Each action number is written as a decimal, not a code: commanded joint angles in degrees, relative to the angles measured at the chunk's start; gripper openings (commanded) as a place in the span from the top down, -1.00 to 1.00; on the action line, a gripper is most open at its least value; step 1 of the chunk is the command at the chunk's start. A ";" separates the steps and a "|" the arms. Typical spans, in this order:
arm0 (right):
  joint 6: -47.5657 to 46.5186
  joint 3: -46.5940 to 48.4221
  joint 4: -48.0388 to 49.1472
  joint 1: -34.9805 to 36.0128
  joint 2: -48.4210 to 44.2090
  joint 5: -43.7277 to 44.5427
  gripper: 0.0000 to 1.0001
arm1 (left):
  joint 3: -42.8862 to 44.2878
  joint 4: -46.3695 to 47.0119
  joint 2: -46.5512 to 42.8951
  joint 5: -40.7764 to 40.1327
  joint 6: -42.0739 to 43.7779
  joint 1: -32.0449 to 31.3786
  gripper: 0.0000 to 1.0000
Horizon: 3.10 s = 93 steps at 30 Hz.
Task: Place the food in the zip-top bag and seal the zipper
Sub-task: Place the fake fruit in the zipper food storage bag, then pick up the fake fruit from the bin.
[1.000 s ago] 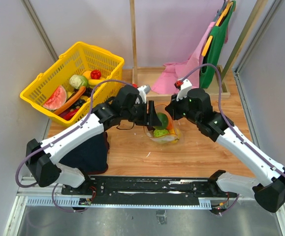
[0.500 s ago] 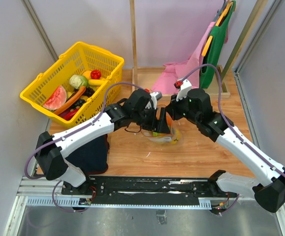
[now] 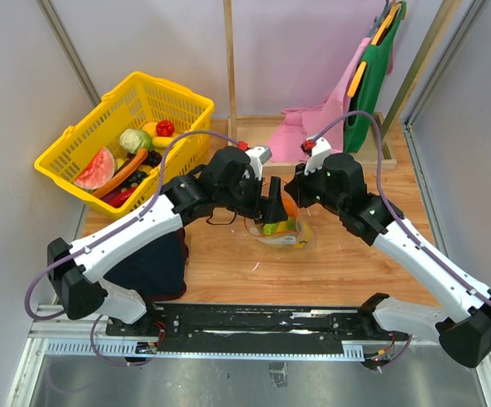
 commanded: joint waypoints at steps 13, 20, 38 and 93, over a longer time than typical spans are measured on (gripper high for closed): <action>-1.00 -0.66 0.45 -0.85 -2.01 2.30 0.99 | 4.30 -8.99 -9.13 -14.91 6.68 13.57 -0.99; -1.24 -0.25 0.32 -0.85 -1.46 2.39 0.99 | 7.76 -12.02 -8.64 -21.45 11.30 23.86 -0.99; -3.19 0.46 0.49 -0.85 0.54 1.67 0.99 | 19.10 0.17 12.42 -16.49 9.16 48.83 -0.99; -8.29 -4.22 4.74 -0.85 -2.68 -2.71 0.99 | 33.10 14.68 38.35 -12.41 12.75 53.12 0.32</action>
